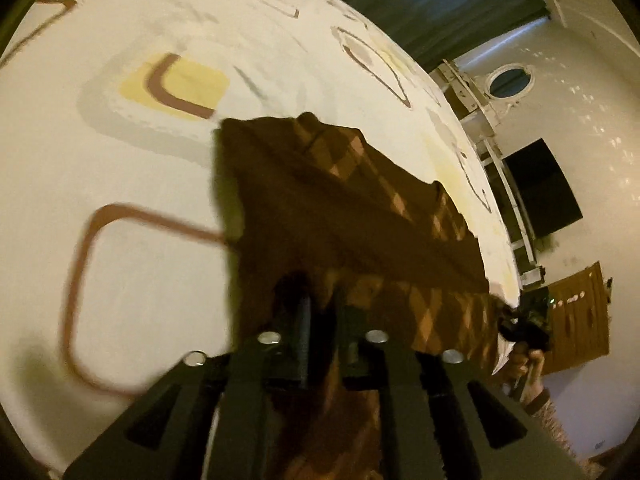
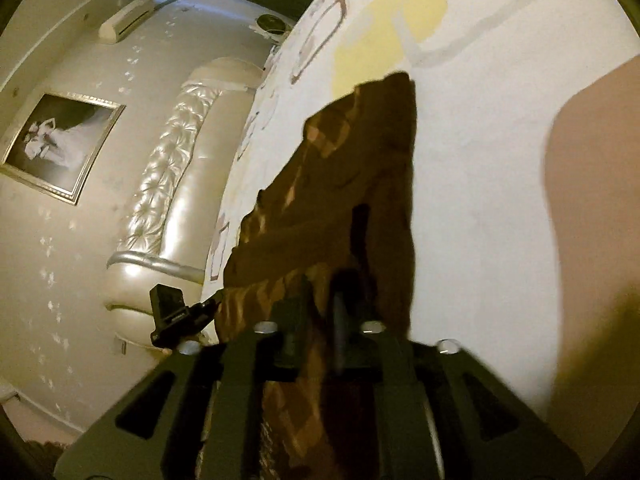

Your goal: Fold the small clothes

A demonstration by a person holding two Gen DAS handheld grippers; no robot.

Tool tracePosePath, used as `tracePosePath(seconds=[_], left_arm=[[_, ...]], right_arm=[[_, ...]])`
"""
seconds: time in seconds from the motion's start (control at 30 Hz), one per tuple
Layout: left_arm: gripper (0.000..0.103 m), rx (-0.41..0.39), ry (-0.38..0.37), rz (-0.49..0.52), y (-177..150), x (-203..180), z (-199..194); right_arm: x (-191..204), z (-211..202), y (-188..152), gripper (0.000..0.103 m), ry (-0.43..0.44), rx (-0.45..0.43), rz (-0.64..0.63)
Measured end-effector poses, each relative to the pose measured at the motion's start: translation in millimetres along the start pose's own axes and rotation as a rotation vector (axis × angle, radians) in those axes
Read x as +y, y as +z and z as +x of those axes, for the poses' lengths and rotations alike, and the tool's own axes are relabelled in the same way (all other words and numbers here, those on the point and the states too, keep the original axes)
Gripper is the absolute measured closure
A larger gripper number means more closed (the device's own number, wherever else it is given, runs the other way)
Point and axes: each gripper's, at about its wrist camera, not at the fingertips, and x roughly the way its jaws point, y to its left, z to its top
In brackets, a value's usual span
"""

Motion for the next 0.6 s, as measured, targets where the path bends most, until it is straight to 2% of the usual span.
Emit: tracePosePath(seconds=[0.03, 0.1, 0.2, 0.37, 0.6], left_arm=[[0.069, -0.002, 0.003, 0.005, -7, 2, -7], [0.057, 0.008, -0.002, -0.007, -27, 11, -23], [0.047, 0.037, -0.005, -0.051, -63, 27, -37], [0.047, 0.072, -0.044, -0.114, -102, 35, -35], [0.047, 0.136, -0.073, -0.112, -118, 17, -2]], right_arm=[[3, -11, -5, 0.071, -0.015, 0.000, -0.014], [5, -26, -13, 0.067, -0.007, 0.008, -0.023], [4, -48, -33, 0.060, -0.021, 0.036, -0.037], [-8, -67, -70, 0.059, -0.046, 0.086, -0.018], [-24, -69, -97, 0.059, -0.010, 0.105, 0.034]])
